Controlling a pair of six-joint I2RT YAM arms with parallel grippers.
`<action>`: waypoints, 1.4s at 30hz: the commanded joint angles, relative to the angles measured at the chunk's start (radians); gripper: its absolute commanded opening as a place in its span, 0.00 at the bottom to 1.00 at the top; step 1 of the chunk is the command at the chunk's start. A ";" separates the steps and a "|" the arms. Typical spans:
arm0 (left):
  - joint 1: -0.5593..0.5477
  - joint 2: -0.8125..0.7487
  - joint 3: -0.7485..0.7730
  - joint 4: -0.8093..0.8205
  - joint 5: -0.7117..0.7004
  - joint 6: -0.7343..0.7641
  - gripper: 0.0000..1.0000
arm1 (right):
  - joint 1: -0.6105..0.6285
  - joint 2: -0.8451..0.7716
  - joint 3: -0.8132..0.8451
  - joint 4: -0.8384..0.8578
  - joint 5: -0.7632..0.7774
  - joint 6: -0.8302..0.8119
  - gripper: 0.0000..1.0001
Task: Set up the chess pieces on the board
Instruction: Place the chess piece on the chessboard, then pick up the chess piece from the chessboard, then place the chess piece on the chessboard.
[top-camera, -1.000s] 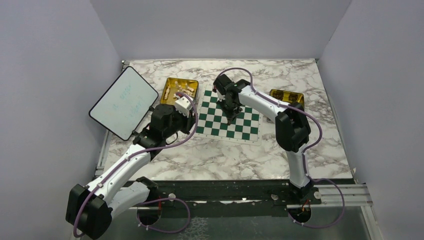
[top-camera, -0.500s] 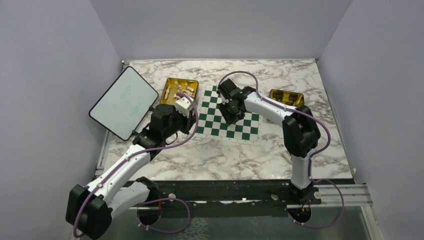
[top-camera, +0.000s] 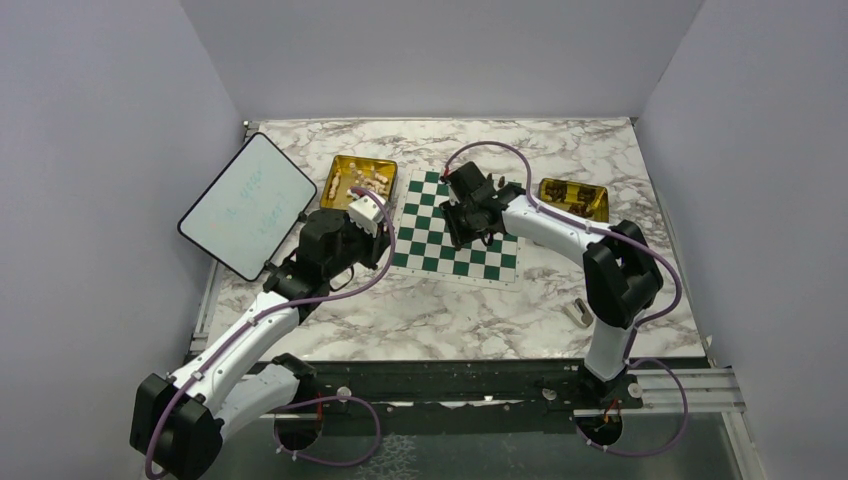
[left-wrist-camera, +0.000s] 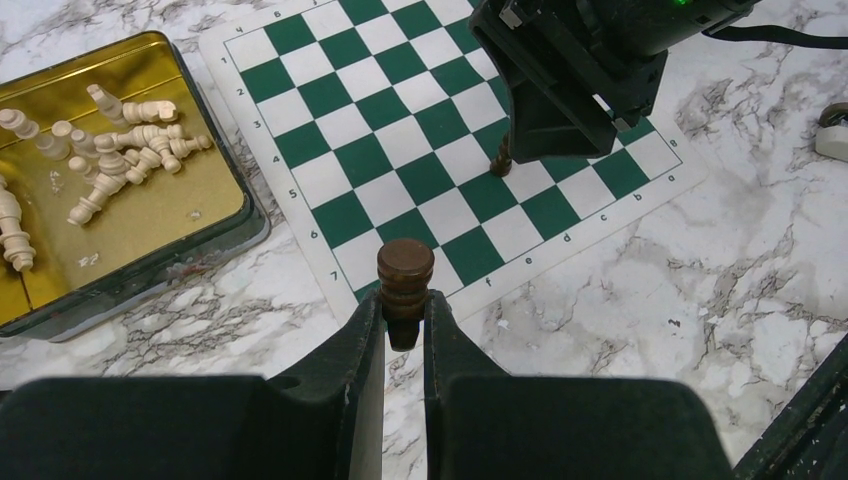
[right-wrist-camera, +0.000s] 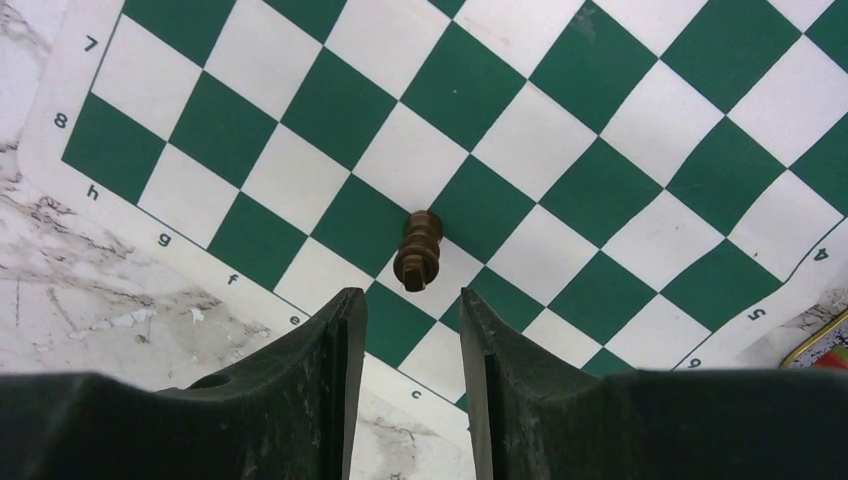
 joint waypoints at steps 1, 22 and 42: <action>-0.003 -0.012 -0.009 0.006 0.029 0.013 0.00 | -0.005 0.011 -0.002 0.051 0.019 0.004 0.43; -0.003 -0.018 -0.013 0.000 0.023 0.021 0.00 | -0.005 0.056 0.019 0.075 0.062 -0.007 0.17; -0.003 -0.026 -0.013 0.003 0.056 0.012 0.00 | -0.160 0.212 0.435 -0.136 0.085 -0.085 0.09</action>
